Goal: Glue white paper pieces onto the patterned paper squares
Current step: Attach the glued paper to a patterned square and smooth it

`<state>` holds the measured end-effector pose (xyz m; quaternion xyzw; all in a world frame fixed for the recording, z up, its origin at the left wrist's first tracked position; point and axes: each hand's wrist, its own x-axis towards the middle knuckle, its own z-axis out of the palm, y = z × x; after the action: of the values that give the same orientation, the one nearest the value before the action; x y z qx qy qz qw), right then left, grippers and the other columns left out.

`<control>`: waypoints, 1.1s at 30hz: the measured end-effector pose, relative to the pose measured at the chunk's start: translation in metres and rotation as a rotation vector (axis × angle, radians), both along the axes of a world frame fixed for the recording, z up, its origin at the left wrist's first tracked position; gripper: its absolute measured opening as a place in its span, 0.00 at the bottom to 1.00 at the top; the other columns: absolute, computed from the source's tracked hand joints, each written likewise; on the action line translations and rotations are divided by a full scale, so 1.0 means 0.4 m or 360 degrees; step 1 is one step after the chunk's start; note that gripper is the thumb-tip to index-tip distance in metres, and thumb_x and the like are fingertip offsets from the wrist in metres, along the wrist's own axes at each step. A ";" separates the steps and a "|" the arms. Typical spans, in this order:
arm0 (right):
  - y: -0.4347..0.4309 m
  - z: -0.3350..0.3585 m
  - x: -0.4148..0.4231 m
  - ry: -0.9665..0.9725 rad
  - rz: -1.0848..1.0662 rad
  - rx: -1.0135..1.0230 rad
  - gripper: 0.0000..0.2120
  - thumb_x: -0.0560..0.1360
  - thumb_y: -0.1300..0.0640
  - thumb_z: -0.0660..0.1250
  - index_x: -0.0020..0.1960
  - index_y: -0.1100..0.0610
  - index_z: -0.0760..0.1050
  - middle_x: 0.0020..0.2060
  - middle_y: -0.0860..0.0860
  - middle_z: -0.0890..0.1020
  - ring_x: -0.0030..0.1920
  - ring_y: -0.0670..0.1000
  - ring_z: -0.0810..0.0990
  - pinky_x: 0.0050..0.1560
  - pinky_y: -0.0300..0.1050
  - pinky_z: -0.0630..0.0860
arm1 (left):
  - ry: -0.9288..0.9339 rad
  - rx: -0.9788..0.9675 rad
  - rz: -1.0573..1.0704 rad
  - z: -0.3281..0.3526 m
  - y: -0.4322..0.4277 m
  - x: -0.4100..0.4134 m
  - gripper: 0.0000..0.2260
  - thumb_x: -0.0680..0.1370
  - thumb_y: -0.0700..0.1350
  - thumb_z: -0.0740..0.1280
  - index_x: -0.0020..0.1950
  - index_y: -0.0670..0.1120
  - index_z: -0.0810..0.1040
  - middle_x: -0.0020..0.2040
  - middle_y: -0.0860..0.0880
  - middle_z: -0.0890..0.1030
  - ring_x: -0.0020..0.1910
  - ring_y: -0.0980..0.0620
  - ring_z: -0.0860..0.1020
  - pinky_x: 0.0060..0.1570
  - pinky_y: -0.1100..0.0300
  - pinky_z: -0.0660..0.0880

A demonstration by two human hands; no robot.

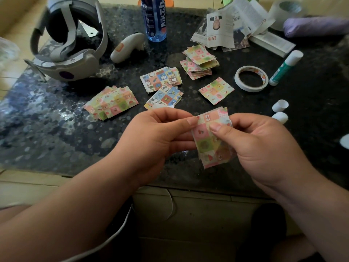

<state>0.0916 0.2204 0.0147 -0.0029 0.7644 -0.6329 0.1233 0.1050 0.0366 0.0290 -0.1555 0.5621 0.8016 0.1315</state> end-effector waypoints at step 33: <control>-0.004 0.000 -0.003 -0.0075 -0.0026 -0.0007 0.12 0.77 0.55 0.74 0.45 0.65 0.84 0.40 0.63 0.86 0.43 0.64 0.86 0.45 0.69 0.83 | -0.0062 0.0022 0.0038 -0.007 0.007 0.000 0.03 0.76 0.36 0.69 0.43 0.38 0.81 0.42 0.38 0.86 0.40 0.45 0.86 0.40 0.55 0.84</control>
<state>0.0905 0.2189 0.0148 0.0180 0.7599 -0.6354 0.1361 0.1049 0.0394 0.0263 -0.1768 0.5519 0.8039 0.1340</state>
